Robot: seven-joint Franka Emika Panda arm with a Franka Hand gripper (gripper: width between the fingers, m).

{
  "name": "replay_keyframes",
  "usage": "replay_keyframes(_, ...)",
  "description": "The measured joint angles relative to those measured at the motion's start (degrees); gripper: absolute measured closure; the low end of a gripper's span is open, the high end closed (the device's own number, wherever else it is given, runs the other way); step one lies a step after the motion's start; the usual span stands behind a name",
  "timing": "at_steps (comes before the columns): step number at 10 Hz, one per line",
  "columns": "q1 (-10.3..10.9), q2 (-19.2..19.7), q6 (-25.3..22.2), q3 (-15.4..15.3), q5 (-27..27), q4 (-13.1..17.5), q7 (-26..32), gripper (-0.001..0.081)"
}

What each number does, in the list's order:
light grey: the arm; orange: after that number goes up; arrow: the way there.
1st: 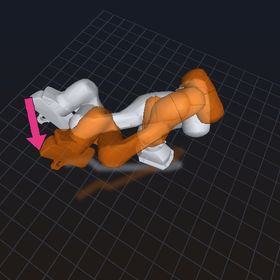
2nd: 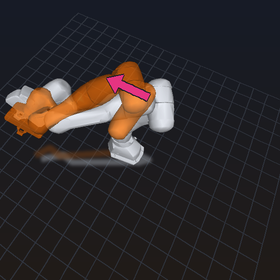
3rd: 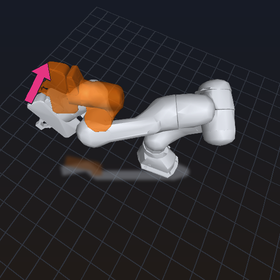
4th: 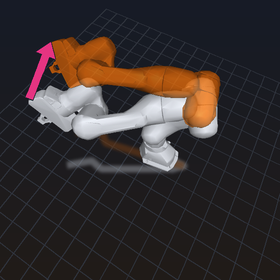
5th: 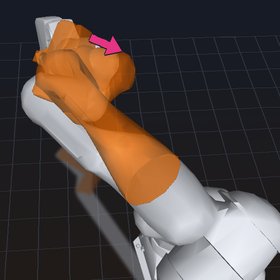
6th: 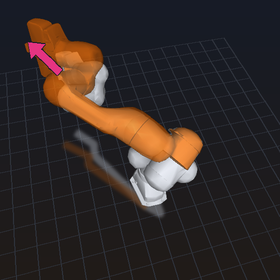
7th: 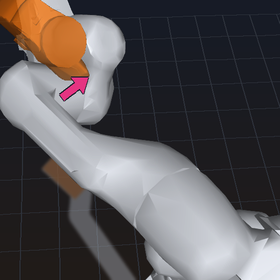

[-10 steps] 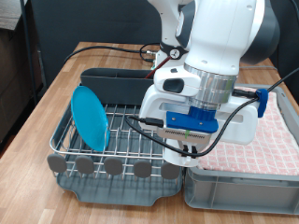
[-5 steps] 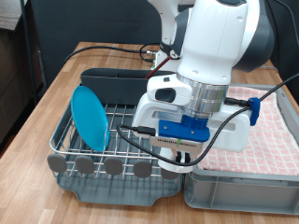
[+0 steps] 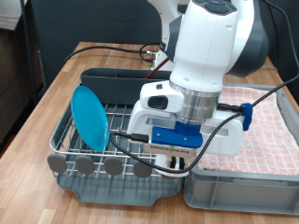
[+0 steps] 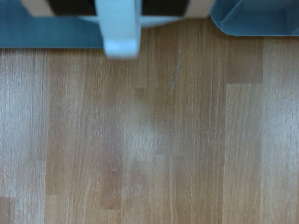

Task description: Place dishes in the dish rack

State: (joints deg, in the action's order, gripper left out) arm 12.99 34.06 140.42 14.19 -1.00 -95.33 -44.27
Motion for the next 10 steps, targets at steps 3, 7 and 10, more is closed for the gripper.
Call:
replay_keyframes(3,-0.7,0.5,0.0,-0.3,0.1,0.3,0.4,0.0593)
replay_keyframes(7,-3.4,0.5,-10.7,-3.5,3.9,4.3,5.3,0.0070)
replay_keyframes(10,-3.5,0.1,-17.8,-3.7,4.3,7.9,5.0,0.0007)
